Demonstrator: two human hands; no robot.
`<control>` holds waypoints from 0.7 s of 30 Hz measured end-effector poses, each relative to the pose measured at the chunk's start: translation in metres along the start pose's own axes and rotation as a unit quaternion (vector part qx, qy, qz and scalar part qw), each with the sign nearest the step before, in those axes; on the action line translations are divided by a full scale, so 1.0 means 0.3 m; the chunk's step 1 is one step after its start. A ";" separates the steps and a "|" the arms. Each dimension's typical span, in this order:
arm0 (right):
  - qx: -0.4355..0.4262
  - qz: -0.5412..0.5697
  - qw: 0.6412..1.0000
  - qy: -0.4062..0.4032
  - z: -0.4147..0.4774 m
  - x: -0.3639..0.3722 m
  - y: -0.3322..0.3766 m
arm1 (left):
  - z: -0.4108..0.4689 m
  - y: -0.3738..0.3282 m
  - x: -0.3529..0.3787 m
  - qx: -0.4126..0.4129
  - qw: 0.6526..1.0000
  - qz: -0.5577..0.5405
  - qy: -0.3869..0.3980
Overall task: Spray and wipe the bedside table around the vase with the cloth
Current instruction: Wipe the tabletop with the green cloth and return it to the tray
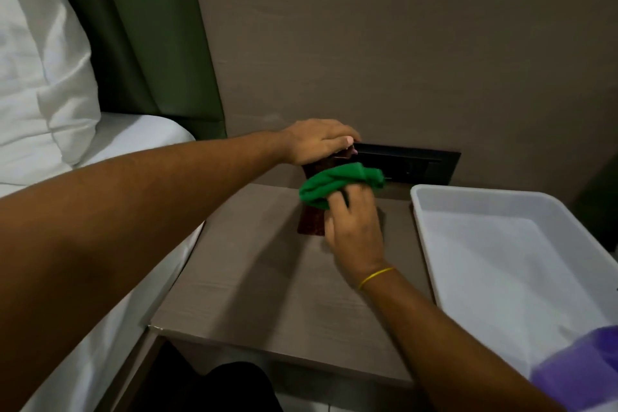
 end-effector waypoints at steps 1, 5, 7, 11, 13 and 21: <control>-0.026 -0.005 0.999 0.018 0.006 0.031 0.010 | 0.001 -0.006 -0.001 0.001 1.000 0.007 0.000; -0.100 -0.039 0.988 0.110 0.043 0.165 0.051 | -0.001 0.004 0.002 0.001 1.000 0.017 -0.004; -0.119 -0.052 0.980 0.150 0.065 0.205 0.054 | -0.001 0.006 0.004 -0.001 1.000 0.019 -0.006; -0.175 -0.035 0.945 0.273 0.031 0.270 0.056 | 0.008 0.002 -0.002 -0.004 1.000 0.029 -0.010; -0.172 -0.005 0.924 0.342 -0.012 0.302 0.039 | 0.010 -0.001 -0.003 -0.002 1.000 0.027 -0.008; -0.011 0.147 0.887 0.438 -0.154 0.361 -0.051 | 0.015 0.003 -0.006 0.012 1.000 0.020 -0.016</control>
Point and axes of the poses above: each hand's wrist, its own z-axis towards the middle knuckle, its own x-axis out of the palm, y = z × x, the point moved 10 cm from there along z, towards the middle knuckle, and after that the axes turned 2 degrees about z, right-handed, at the moved point
